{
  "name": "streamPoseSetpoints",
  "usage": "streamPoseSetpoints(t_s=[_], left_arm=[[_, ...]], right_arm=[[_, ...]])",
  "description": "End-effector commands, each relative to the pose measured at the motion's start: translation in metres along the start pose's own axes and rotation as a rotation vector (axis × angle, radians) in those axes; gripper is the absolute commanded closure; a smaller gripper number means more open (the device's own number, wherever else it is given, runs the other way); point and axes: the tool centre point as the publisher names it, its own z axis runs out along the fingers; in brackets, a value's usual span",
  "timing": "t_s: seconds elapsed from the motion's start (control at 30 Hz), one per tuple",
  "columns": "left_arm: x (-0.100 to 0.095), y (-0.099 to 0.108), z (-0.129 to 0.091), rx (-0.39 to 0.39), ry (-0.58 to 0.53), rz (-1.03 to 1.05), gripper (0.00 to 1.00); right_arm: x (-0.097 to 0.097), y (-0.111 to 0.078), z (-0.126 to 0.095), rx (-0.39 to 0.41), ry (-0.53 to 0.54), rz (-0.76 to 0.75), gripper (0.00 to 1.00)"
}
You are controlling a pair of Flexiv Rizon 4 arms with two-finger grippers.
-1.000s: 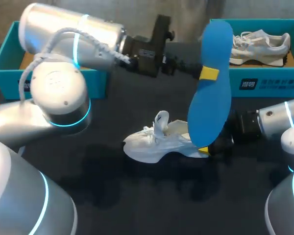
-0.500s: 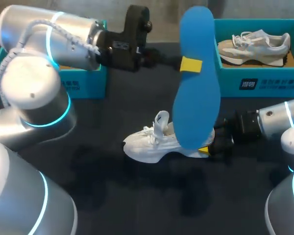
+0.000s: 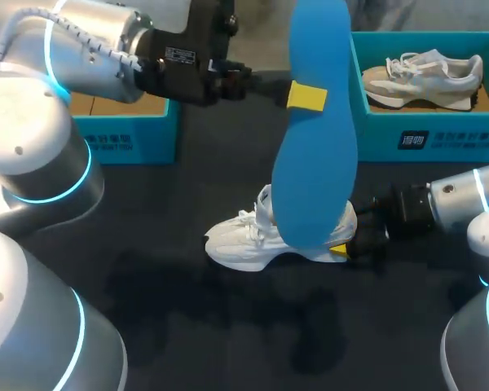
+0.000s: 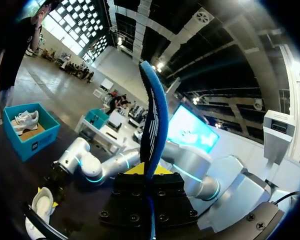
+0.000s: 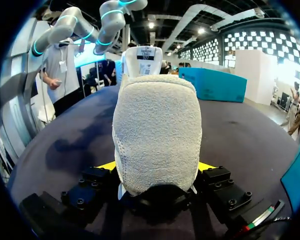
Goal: Take the shoe out of the shoebox, open the shoe tongue, remove and reinsert the insole, then place the shoe into the shoebox
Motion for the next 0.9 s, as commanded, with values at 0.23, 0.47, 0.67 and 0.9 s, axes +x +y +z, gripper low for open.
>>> streamPoseSetpoints(t_s=[0.23, 0.47, 0.67, 0.9], left_arm=[[0.0067, 0.0086, 0.0008, 0.073, 0.015, -0.014, 1.00], [0.0065, 0.0089, 0.0009, 0.072, 0.011, -0.015, 1.00], [0.0065, 0.0089, 0.0009, 0.072, 0.011, -0.015, 1.00], [0.0065, 0.0089, 0.0009, 0.072, 0.011, -0.015, 1.00]], right_arm=[[0.0010, -0.0007, 0.0032, 0.003, -0.002, 0.001, 1.00], [0.0010, -0.0007, 0.0032, 0.003, -0.002, 0.001, 1.00], [0.0010, -0.0007, 0.0032, 0.003, -0.002, 0.001, 1.00], [0.0010, -0.0007, 0.0032, 0.003, -0.002, 0.001, 1.00]])
